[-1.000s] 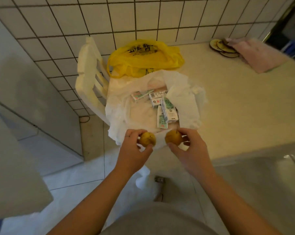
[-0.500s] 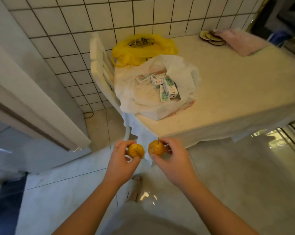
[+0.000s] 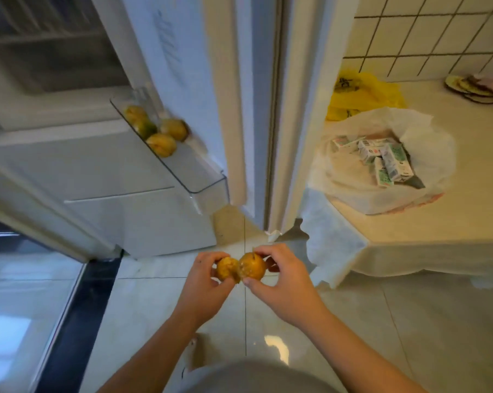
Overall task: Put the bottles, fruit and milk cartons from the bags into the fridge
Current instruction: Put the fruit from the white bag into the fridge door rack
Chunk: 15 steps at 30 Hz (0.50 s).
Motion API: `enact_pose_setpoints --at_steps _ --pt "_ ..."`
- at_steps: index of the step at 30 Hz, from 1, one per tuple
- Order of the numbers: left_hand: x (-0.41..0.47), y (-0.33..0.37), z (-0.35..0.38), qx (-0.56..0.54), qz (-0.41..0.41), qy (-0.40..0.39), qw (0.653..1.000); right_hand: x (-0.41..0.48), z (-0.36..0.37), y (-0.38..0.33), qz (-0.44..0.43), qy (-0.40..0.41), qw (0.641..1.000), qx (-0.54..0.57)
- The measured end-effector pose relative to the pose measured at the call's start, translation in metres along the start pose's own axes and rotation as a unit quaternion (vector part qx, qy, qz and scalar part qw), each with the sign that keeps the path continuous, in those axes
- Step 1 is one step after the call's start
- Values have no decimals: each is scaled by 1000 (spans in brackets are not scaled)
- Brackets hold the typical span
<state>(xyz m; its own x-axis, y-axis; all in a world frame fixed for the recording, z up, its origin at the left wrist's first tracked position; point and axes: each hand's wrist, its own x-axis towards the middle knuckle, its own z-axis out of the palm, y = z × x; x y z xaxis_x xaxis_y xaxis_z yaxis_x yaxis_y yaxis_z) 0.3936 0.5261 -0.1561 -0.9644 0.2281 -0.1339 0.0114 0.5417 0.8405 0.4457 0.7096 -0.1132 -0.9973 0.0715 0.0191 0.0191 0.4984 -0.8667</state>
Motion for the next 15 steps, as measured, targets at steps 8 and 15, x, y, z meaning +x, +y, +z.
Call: enact_pose_setpoints --at_steps 8,15 --pt "41 -51 -139 -25 9 60 998 61 93 -90 -19 7 999 26" --pt "81 -39 -244 -77 138 58 986 90 126 -180 -78 80 991 68"
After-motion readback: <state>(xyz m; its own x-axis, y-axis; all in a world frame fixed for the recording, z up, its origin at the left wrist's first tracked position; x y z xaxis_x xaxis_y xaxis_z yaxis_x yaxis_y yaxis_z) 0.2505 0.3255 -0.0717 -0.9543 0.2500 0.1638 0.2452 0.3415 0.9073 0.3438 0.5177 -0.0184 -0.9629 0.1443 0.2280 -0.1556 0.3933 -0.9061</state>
